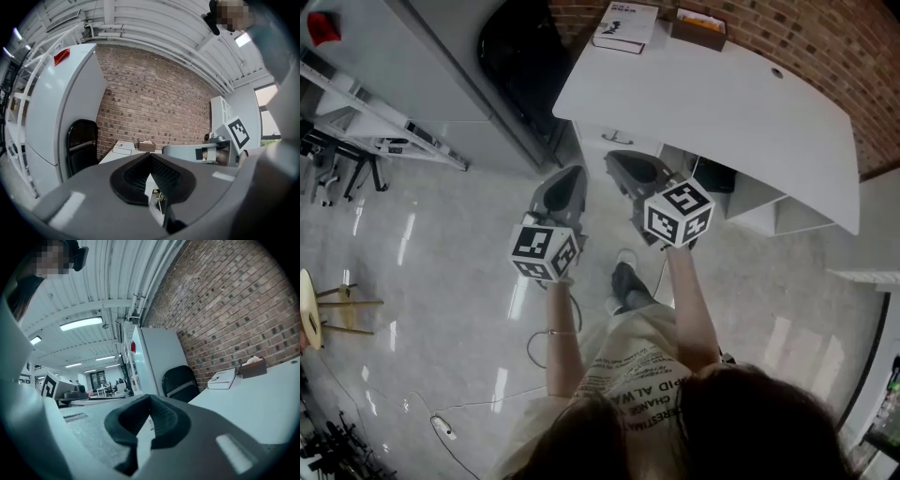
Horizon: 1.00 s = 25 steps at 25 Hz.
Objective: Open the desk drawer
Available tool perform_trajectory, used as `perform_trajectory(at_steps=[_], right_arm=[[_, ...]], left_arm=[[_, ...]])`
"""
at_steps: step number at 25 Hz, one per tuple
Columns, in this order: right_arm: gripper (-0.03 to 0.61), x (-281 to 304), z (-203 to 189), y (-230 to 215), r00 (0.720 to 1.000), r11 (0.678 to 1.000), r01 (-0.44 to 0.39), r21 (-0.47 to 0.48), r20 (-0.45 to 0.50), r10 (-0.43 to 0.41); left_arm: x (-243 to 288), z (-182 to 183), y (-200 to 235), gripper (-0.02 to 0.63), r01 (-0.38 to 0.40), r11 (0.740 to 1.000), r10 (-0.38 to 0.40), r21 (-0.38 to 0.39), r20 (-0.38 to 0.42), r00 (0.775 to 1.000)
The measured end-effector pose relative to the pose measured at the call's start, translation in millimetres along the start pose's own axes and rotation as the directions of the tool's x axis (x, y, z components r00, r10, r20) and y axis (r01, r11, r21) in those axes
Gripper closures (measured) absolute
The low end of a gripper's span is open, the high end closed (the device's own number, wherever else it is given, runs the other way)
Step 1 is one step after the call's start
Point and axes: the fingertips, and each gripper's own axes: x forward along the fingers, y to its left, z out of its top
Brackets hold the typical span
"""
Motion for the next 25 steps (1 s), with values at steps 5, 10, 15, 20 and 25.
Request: perform_trajectory(at_steps=[5,10,15,20,25], right_arm=[[0.577,34,20,-39,1.000,1.000,0.022,0.000,0.006,-0.022],[0.576,59,33,-66,1.000,1.000,0.015,-0.012,0.004,-0.015],[0.576,70,38,-86,1.000,1.000,0.023,-0.009,-0.005,-0.023],[0.575,70,33,-103,0.998,0.998,0.058,0.011,-0.012,-0.057],[0.575,65,27,-118,0.992,0.991,0.127,0.029,-0.011,-0.127]], left_arm=[[42,5,25,0.615,0.029,1.000,-0.029,0.004,-0.030,0.999],[73,12,47,0.616,0.034,0.999,-0.034,0.014,-0.033,0.999],[95,13,52,0.615,0.039,0.999,-0.038,0.002,-0.035,0.999],[108,3,53,0.615,0.064,0.998,-0.064,0.002,-0.071,0.995],[120,-8,59,0.615,0.095,0.995,-0.095,-0.008,-0.106,0.990]])
